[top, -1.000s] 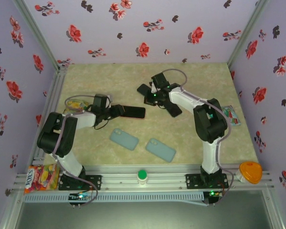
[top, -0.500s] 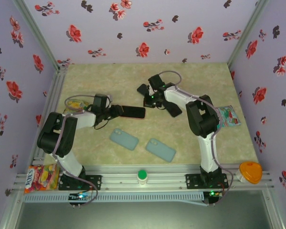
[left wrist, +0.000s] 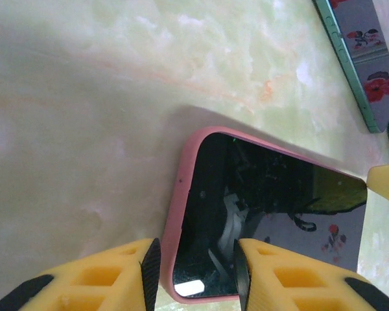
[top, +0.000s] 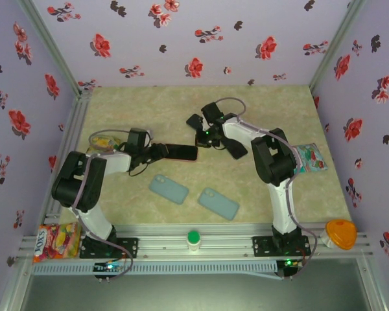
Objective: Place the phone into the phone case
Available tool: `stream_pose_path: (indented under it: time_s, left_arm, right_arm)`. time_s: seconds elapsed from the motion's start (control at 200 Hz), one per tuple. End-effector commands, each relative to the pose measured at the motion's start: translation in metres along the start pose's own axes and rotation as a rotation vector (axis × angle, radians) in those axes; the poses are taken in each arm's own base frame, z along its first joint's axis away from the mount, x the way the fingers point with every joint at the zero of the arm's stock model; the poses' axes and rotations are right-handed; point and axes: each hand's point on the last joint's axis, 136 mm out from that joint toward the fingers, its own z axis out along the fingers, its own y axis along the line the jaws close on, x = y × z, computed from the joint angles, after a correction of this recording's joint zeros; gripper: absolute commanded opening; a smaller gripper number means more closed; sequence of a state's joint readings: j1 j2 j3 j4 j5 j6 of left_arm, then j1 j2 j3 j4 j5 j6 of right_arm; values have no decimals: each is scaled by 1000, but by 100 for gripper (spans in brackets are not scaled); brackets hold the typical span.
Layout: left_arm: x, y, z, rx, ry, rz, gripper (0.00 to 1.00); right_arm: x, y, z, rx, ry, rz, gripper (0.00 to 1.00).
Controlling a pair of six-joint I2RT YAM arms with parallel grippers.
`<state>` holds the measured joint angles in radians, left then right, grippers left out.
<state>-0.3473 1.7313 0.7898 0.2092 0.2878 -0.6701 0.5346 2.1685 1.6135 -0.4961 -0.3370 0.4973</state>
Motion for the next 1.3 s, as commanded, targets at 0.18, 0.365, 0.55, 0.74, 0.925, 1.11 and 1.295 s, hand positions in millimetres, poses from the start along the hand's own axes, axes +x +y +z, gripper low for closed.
stream_pose_path:
  time_s: [0.18,0.365,0.55,0.74,0.925,1.11,1.295]
  left_arm:
    - [8,3,4,-3,12,9,39]
    - [9,3,4,-6,12,11,39]
    - [9,2,3,-3,10,12,39]
    - [9,3,3,-2,6,9,39]
    - [9,3,3,-2,4,10,39]
    - [9,3,2,-1,1,10,39]
    - [10,4,3,-3,4,7,39]
  right_arm:
    - [6,-14,14,34,37,12,2]
    - [8,-12,14,40,39,1,2]
    - [12,-10,16,73,47,-31,1]
    - [23,-16,21,157,72,-73,1]
    - [39,-28,32,216,111,-81,0]
    - [53,-35,42,243,144,-84,0]
    - [65,-41,49,280,172,-92,0]
